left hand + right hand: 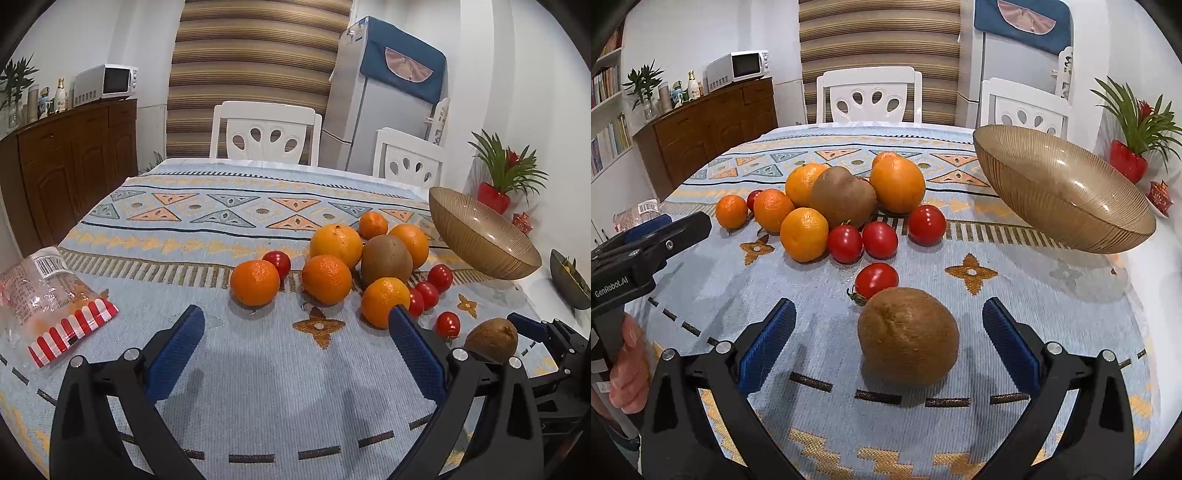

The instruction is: Organize fruits

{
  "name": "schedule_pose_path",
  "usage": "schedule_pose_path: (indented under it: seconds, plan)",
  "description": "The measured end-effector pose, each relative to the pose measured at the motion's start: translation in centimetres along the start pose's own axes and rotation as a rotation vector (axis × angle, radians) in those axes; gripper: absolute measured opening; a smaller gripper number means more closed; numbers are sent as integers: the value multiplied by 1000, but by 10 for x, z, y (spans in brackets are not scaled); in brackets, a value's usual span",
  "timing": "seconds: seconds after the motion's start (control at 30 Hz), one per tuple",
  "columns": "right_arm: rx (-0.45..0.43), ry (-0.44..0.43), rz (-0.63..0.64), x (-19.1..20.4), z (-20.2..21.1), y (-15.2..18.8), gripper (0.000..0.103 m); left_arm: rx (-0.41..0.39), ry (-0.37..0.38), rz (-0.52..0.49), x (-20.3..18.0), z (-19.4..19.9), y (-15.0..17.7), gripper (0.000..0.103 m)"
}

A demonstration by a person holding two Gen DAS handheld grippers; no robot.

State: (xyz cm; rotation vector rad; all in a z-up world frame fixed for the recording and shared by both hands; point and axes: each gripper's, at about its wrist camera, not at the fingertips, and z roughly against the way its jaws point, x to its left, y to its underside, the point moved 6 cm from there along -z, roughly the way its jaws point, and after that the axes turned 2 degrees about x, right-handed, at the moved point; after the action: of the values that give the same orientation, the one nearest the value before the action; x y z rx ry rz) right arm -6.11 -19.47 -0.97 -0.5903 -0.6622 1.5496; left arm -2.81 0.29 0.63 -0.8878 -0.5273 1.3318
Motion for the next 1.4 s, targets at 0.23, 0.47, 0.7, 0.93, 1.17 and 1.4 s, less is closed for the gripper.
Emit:
schedule_pose_path:
  seconds: [0.23,0.47,0.7,0.93,1.17,1.4]
  plan:
    - [2,0,-2,0,-1,0,100,-5,-9,-1,0,0,-1,98]
    - [5,-2,-7,0,-2,0,100,-2,-3,4,2,0,-1,98]
    - [5,1,-5,-1,-2,0,100,-3,-4,4,1,0,-1,98]
    - [4,-1,-8,-2,-1,0,100,-3,0,9,2,0,0,98]
    - [4,-1,-10,-2,-1,0,100,-2,1,14,3,0,0,98]
    - [4,-13,-12,-1,0,0,100,0,13,38,7,0,-1,98]
